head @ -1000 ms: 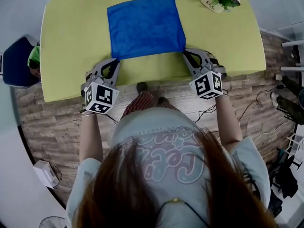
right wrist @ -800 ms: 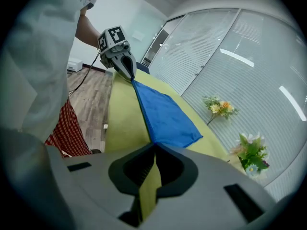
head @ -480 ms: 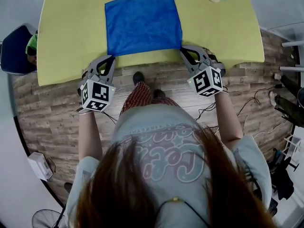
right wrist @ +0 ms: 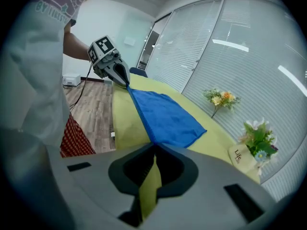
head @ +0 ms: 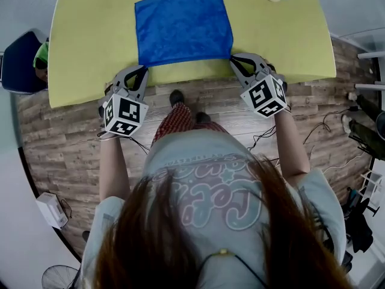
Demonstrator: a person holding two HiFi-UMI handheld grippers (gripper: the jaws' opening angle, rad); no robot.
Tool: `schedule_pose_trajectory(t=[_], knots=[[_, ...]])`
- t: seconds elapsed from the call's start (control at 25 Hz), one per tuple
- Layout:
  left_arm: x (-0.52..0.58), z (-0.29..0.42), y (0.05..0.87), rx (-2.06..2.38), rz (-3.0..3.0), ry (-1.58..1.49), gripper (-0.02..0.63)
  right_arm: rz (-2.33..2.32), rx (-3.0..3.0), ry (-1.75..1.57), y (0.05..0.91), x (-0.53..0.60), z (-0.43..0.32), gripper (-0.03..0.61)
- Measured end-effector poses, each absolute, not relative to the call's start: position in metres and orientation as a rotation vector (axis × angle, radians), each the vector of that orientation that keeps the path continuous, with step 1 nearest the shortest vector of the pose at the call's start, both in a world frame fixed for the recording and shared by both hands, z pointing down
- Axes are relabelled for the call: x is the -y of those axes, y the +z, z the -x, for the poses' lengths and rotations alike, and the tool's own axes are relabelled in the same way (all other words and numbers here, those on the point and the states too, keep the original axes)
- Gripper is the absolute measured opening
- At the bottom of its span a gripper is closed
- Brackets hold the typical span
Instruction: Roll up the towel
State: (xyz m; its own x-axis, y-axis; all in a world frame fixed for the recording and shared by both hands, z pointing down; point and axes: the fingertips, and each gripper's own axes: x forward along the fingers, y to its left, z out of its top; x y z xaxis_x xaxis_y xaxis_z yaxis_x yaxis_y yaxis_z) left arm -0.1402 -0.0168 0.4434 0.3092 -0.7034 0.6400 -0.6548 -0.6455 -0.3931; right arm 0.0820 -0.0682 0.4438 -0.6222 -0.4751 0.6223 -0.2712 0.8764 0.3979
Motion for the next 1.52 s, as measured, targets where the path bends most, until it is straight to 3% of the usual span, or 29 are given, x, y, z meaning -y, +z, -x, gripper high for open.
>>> schedule_pose_trajectory(t=[0.64,0.68,0.76,0.8,1.0,1.16,1.52], knots=[[0.021,0.148,0.433,-1.353,2.554,-1.186,0.020,-0.537,2.327,-0.417,0.430,0.069,-0.088,0.006],[0.021,0.148,0.435,-1.345,2.553,-1.192,0.020,-0.488,2.331,-0.420,0.432,0.066,-0.086,0.022],[0.021,0.147,0.437,-1.336,2.555,-1.199,0.020,-0.415,2.331,-0.406,0.437,0.063,-0.085,0.121],[0.021,0.147,0.438,-1.337,2.557,-1.199,0.020,-0.399,2.328,-0.403,0.440,0.064,-0.084,0.128],[0.024,0.144,0.438,-1.336,2.557,-1.191,0.020,-0.335,2.283,-0.431,0.451,0.072,-0.080,0.086],[0.024,0.146,0.435,-1.338,2.561,-1.178,0.020,-0.288,2.297,-0.407,0.455,0.068,-0.078,0.006],[0.023,0.145,0.434,-1.330,2.544,-1.188,0.020,-0.226,2.261,-0.468,0.452,0.061,-0.085,0.024]])
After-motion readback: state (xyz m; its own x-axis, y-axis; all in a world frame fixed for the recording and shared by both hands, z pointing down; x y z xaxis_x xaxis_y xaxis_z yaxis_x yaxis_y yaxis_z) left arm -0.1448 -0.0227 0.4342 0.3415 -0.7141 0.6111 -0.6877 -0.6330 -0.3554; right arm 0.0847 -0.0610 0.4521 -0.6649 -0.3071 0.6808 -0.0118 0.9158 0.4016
